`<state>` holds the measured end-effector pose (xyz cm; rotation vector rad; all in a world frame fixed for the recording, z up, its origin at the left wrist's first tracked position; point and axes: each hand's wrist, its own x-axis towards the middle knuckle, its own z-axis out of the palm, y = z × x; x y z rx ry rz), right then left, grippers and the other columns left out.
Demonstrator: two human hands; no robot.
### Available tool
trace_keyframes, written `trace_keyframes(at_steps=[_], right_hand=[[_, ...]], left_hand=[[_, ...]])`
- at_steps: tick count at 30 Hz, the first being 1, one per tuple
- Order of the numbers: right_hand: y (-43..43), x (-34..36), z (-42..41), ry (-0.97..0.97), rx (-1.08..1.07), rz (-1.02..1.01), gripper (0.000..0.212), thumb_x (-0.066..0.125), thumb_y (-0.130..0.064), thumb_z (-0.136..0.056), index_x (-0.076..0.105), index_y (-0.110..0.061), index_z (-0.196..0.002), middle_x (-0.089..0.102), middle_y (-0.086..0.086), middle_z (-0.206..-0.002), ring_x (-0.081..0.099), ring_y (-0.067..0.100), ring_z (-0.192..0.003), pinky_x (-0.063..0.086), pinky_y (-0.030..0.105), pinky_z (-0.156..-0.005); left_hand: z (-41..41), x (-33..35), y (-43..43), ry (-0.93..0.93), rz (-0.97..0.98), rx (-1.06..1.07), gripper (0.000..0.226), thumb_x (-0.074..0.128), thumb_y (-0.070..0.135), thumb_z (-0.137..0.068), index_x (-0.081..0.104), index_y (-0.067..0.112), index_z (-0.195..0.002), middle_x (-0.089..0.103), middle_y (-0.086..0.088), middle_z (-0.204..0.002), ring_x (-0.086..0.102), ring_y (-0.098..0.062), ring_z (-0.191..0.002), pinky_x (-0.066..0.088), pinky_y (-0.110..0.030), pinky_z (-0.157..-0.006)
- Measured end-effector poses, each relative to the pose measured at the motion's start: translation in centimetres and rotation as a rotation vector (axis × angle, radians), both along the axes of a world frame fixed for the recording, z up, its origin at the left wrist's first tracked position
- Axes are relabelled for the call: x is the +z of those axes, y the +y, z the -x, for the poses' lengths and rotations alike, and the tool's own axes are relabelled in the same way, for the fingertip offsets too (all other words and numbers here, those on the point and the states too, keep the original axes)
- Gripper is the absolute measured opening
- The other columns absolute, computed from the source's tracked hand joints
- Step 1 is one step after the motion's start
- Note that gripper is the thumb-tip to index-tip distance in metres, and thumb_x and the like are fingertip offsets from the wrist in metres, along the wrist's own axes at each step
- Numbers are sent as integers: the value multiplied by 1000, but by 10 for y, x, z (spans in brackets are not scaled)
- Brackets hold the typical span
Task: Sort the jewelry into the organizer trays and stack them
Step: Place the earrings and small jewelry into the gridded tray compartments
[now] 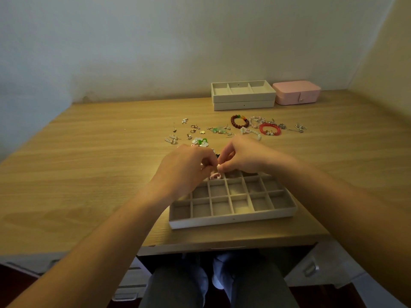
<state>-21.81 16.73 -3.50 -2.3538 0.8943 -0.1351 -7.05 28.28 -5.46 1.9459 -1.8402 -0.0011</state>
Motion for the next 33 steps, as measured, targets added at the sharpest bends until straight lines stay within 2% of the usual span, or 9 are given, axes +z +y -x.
trace_keyframes(at_steps=[3,7,9,13,17,23,26,30,33], right_hand=[[0,0,1,7,18,37,10,78,-25,-89,80,-23,-98,69,-15,-88,64,5,-88,52,23,-77],[5,-1,3,10,52,110,12,75,-26,-92,80,-23,-101,62,-18,-79,56,1,-76,39,16,-62],[7,-2,4,-2,46,146,12,74,-26,-93,80,-24,-103,61,-19,-78,54,0,-74,37,17,-60],[12,-5,2,-5,40,215,16,71,-25,-95,80,-25,-108,61,-20,-79,54,-2,-76,40,16,-65],[17,-11,1,-7,16,258,16,69,-25,-97,81,-27,-107,75,-9,-94,63,8,-84,54,30,-81],[20,-17,-3,-32,-51,267,13,70,-24,-95,82,-21,-101,74,-5,-87,63,9,-78,50,28,-74],[18,-16,-4,-57,-84,243,11,74,-24,-92,82,-20,-99,74,-5,-87,58,3,-75,45,25,-75],[16,-16,-4,-68,-101,233,8,76,-26,-91,82,-21,-94,67,-12,-77,56,-1,-72,45,23,-71],[16,-16,-4,-19,-72,242,9,75,-28,-92,82,-23,-94,69,-12,-80,59,2,-75,52,28,-72]], left_hand=[[-6,-3,-3,10,-3,40,11,69,26,-91,73,36,-90,69,18,-88,56,-8,-77,53,-35,-71],[-12,-11,-11,110,-11,103,5,75,33,-86,72,36,-89,66,16,-91,60,-9,-87,53,-34,-78],[-13,-13,-16,191,-15,110,9,77,37,-84,73,33,-90,69,15,-92,63,-7,-90,53,-31,-80],[-15,-9,-23,339,-97,74,20,79,45,-81,76,26,-88,73,14,-81,68,-3,-79,54,-28,-69],[-19,-11,-26,424,-163,19,13,83,33,-81,80,21,-87,74,8,-73,65,1,-64,44,-18,-58],[-18,-12,-26,462,-173,48,6,84,23,-80,78,23,-83,69,11,-65,59,7,-53,40,-11,-51],[-16,-10,-24,504,-184,73,6,83,21,-81,78,22,-82,70,10,-66,61,5,-56,42,-11,-51],[-12,-8,-24,520,-198,110,7,83,20,-80,77,24,-80,73,6,-74,66,-6,-69,49,-20,-61],[-11,-9,-25,519,-191,141,7,82,20,-80,77,25,-79,73,5,-75,67,-9,-73,48,-22,-62]])
